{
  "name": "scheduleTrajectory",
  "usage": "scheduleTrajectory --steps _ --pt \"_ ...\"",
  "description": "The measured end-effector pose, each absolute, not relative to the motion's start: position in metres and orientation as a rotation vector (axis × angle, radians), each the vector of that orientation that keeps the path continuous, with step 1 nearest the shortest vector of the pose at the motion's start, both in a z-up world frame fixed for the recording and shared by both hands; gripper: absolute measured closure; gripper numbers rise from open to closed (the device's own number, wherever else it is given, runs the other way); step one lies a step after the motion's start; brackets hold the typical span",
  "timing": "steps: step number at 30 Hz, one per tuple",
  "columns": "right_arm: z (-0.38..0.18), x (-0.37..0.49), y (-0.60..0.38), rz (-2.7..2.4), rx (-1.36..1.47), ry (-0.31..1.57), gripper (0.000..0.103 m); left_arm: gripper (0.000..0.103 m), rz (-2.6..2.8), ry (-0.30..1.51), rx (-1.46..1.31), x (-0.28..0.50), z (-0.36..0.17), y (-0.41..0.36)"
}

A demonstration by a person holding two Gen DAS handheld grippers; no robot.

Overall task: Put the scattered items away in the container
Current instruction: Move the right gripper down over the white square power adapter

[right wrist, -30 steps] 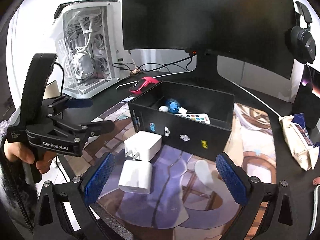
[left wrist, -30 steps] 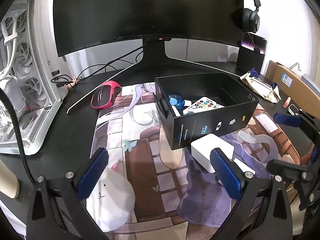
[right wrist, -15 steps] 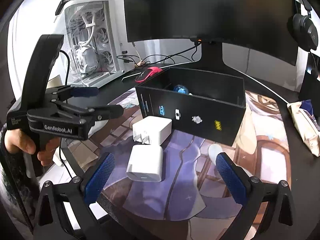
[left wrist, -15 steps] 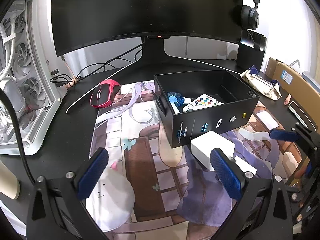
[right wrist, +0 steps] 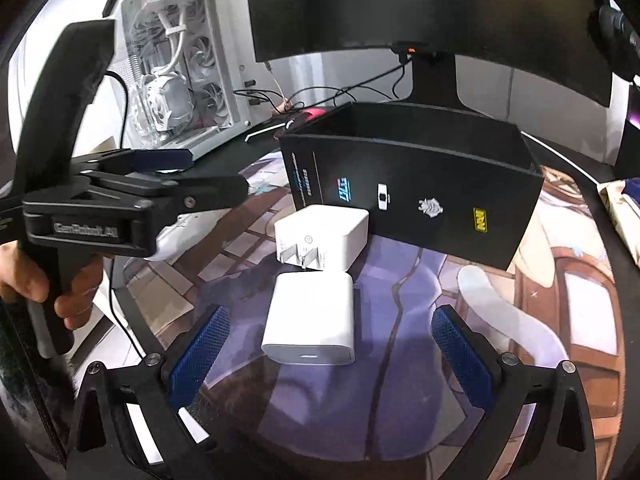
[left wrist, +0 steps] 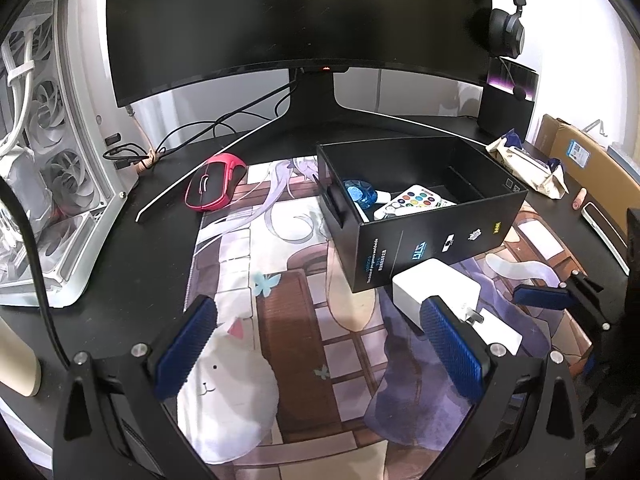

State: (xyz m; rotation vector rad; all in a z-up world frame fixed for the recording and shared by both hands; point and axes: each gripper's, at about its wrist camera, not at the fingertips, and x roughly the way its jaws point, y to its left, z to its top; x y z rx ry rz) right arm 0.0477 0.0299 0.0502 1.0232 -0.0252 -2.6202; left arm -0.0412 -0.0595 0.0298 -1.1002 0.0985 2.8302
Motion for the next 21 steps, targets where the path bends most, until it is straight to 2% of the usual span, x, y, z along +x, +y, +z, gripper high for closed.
scheduleTrajectory --steps 12,17,21 --pt "0.044 0.041 0.024 -2.662 1.043 -0.003 0.001 0.001 2.812 0.115 -1.109 -0.042 0.026 -0.055" --pt "0.040 0.039 0.015 -2.660 1.095 0.128 0.001 0.001 2.814 0.112 -1.113 -0.042 0.026 -0.056" --pt "0.039 0.040 0.014 -2.660 1.103 0.136 0.001 0.001 2.814 0.112 -1.114 -0.043 0.026 -0.058"
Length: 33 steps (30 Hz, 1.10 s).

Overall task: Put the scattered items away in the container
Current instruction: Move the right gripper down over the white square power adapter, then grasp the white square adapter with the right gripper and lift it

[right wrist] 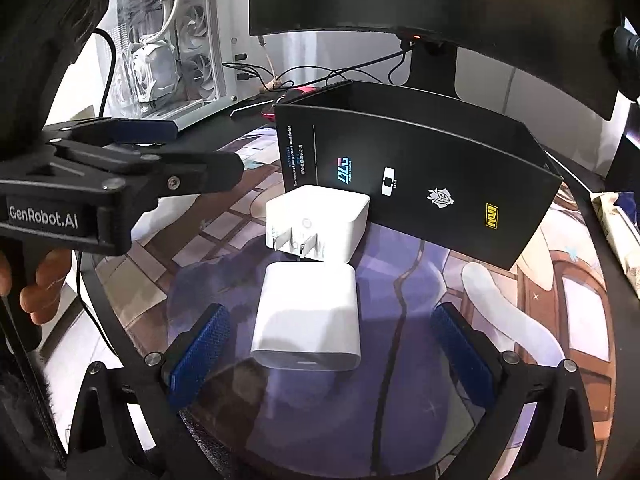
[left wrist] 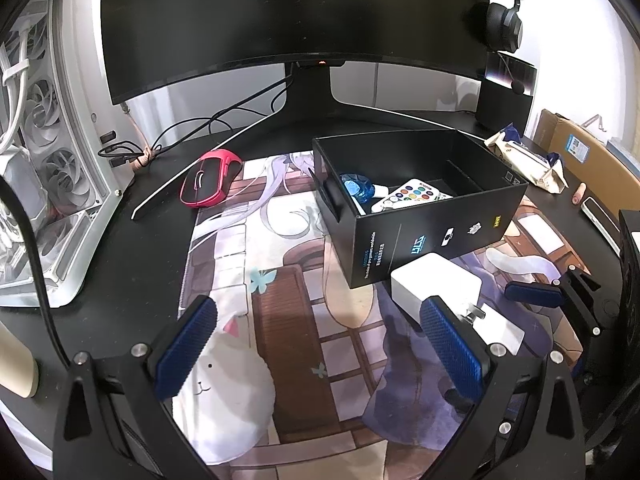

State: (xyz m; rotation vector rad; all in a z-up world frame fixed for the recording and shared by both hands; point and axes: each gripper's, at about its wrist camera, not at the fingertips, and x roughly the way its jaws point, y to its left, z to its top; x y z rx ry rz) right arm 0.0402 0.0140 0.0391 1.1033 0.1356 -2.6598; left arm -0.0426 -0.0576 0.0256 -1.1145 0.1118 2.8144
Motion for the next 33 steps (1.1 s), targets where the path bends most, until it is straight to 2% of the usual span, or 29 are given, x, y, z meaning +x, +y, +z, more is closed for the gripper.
scheduleTrajectory --steps 21,23,26,28,33 --pt "0.037 0.040 0.001 -2.649 1.113 0.159 0.001 0.001 2.813 0.115 -1.129 -0.044 0.024 -0.061" --pt "0.037 0.043 -0.002 -2.648 1.084 0.165 0.006 0.001 2.814 0.109 -1.135 -0.045 0.023 -0.063" --pt "0.036 0.054 -0.005 -2.647 1.011 0.167 0.024 0.001 2.815 0.106 -1.143 -0.047 0.022 -0.065" --pt "0.037 0.061 -0.006 -2.643 0.959 0.167 0.047 0.001 2.815 0.106 -1.145 -0.047 0.021 -0.065" --pt "0.032 0.073 -0.011 -2.699 0.847 0.179 0.057 0.001 2.813 0.112 -1.145 -0.047 0.020 -0.064"
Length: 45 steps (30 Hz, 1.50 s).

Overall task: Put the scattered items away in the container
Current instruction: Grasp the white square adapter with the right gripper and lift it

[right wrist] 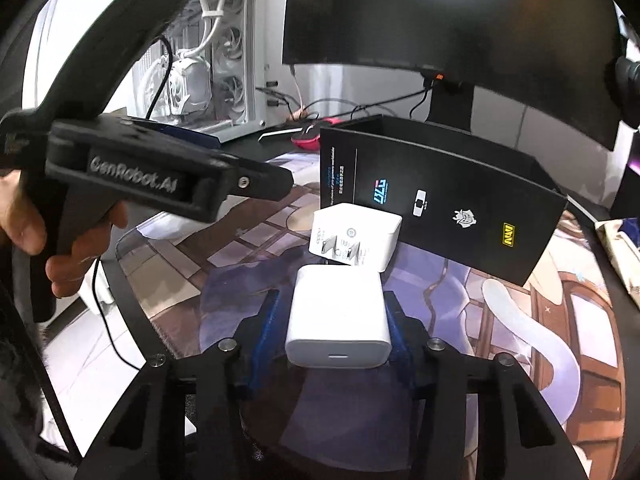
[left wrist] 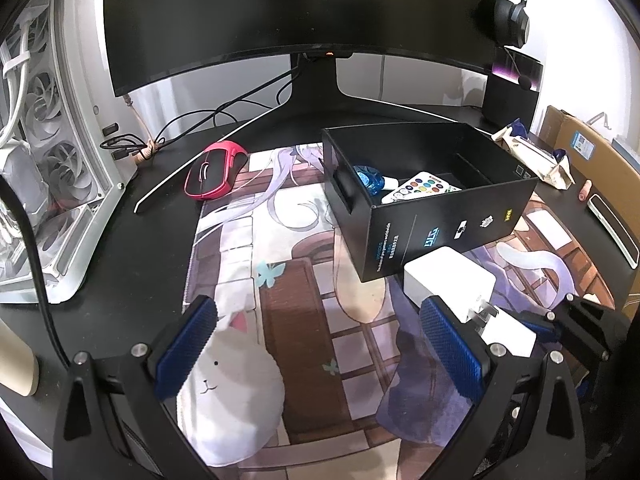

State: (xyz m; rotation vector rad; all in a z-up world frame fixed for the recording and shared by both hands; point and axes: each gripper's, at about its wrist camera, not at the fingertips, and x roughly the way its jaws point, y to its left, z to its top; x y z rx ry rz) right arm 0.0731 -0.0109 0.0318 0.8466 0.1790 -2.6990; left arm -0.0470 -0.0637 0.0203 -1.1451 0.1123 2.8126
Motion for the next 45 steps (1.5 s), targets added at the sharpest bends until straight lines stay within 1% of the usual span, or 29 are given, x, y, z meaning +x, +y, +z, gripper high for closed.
scheduleTrajectory --steps 3,4,9,15,28,45 --pt "0.029 0.076 -0.010 -2.717 0.805 0.151 0.059 0.001 2.812 0.113 -1.146 -0.047 0.020 -0.063" --pt "0.029 0.076 -0.010 -2.718 0.795 0.149 0.062 0.001 2.813 0.113 -1.144 -0.047 0.021 -0.063" --pt "0.029 0.074 -0.007 -2.698 0.793 0.089 0.062 0.001 2.816 0.113 -1.137 -0.046 0.022 -0.063" --pt "0.030 0.077 -0.002 -2.723 0.806 0.139 0.062 0.001 2.804 0.104 -1.141 -0.047 0.020 -0.062" --pt "0.033 0.087 0.029 -2.766 0.854 0.123 0.062 0.001 2.754 0.113 -1.146 -0.048 0.016 -0.044" --pt "0.033 0.096 0.082 -2.866 0.908 0.062 0.062 0.001 2.641 0.204 -1.145 -0.052 0.002 -0.002"
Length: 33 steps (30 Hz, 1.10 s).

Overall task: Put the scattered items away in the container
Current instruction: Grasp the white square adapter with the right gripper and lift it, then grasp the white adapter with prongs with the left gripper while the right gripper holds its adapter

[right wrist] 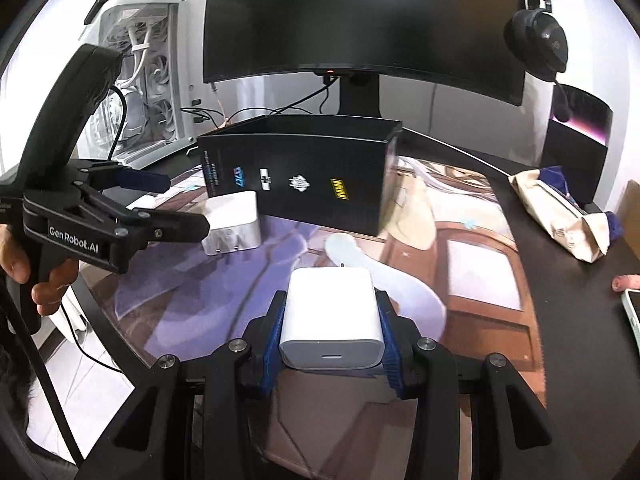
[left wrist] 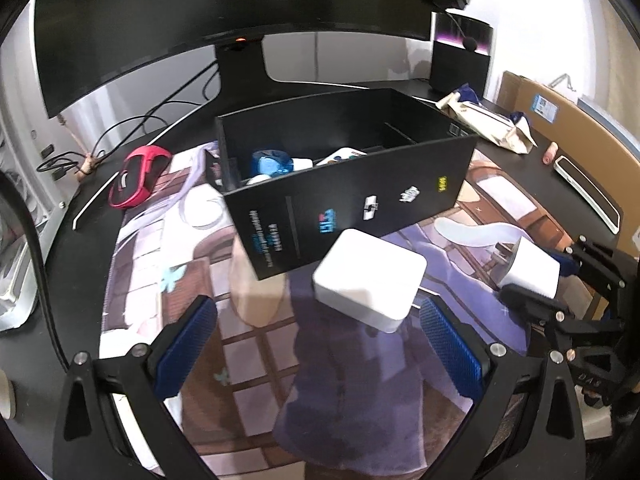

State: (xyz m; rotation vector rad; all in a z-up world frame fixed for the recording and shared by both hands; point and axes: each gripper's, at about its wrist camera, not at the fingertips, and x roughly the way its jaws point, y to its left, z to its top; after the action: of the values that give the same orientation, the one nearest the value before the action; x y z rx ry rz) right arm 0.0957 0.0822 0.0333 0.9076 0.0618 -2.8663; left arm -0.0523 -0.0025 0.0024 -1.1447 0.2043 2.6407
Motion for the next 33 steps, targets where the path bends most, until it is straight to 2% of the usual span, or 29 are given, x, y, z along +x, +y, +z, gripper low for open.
scheduleTrajectory --steps 20,33 --pt "0.034 0.094 0.099 -2.883 0.926 0.033 0.062 0.001 2.516 0.312 -1.179 -0.072 -0.014 0.032" --pt "0.035 0.094 0.098 -2.883 0.929 0.032 0.062 0.000 2.466 0.225 -1.216 -0.082 -0.018 0.031"
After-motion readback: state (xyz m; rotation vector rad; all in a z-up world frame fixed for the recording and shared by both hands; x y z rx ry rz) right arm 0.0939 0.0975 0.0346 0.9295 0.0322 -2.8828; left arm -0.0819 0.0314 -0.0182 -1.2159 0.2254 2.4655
